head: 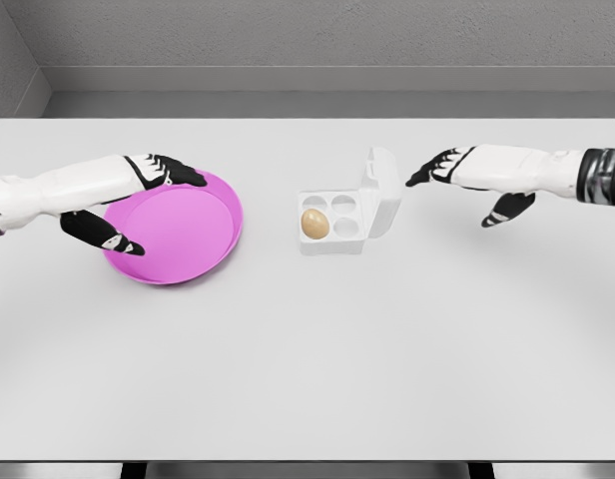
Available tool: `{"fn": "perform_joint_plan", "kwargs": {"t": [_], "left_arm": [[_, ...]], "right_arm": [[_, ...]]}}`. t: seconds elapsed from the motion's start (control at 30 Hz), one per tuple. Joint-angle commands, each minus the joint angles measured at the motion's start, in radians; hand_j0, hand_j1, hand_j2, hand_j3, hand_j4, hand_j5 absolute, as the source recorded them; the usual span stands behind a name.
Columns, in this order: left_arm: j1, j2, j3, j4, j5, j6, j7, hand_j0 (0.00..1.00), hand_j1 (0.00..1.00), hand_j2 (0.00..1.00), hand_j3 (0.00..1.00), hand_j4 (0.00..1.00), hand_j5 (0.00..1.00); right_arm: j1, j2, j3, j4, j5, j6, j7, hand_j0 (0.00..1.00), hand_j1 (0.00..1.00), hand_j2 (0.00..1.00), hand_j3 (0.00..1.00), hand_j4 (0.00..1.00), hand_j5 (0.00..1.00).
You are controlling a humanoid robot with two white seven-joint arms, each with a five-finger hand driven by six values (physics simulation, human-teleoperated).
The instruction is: Pack egg into the box and close the box lid
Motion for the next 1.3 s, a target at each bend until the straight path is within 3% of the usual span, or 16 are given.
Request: {"fn": "perform_joint_plan", "kwargs": {"t": [0.0,0.2,0.53,0.67,0.73,0.9,1.1,1.27], "left_arm": [[0.005,0.000,-0.001,0.004,0.005,-0.001,0.000,1.00,1.00,1.00,1.00,1.00,1.00],[0.008,0.001,0.003,0.002,0.010,-0.001,0.000,1.00,1.00,1.00,1.00,1.00,1.00],[0.023,0.027,0.032,0.001,0.013,-0.001,0.000,1.00,1.00,1.00,1.00,1.00,1.00],[0.020,0.029,0.034,-0.004,0.014,-0.001,0.000,1.00,1.00,1.00,1.00,1.00,1.00],[0.015,0.029,0.034,-0.009,0.024,-0.001,0.000,1.00,1.00,1.00,1.00,1.00,1.00],[0.021,0.037,0.046,-0.009,0.028,-0.001,0.000,1.00,1.00,1.00,1.00,1.00,1.00],[0.023,0.037,0.045,-0.009,0.028,-0.001,0.000,1.00,1.00,1.00,1.00,1.00,1.00],[0.023,0.037,0.045,-0.009,0.028,-0.001,0.000,1.00,1.00,1.00,1.00,1.00,1.00]], "right_arm": [[0.000,0.000,-0.002,-0.015,-0.005,0.003,0.000,1.00,1.00,1.00,1.00,1.00,1.00],[-0.003,0.003,-0.004,-0.056,-0.005,0.003,0.000,1.00,1.00,1.00,1.00,1.00,1.00],[-0.017,-0.006,-0.016,-0.055,-0.007,0.003,0.000,1.00,1.00,1.00,1.00,1.00,1.00],[0.000,-0.032,-0.016,-0.021,-0.007,0.003,0.000,1.00,1.00,1.00,1.00,1.00,1.00],[0.002,-0.029,-0.014,0.045,-0.005,0.003,0.000,1.00,1.00,1.00,1.00,1.00,1.00],[0.012,-0.012,-0.005,0.094,-0.004,0.003,0.000,1.00,1.00,1.00,1.00,1.00,1.00],[0.008,0.042,0.042,0.089,-0.001,0.003,0.000,1.00,1.00,1.00,1.00,1.00,1.00],[0.003,0.043,0.047,0.077,-0.001,0.003,0.000,1.00,1.00,1.00,1.00,1.00,1.00]]}}
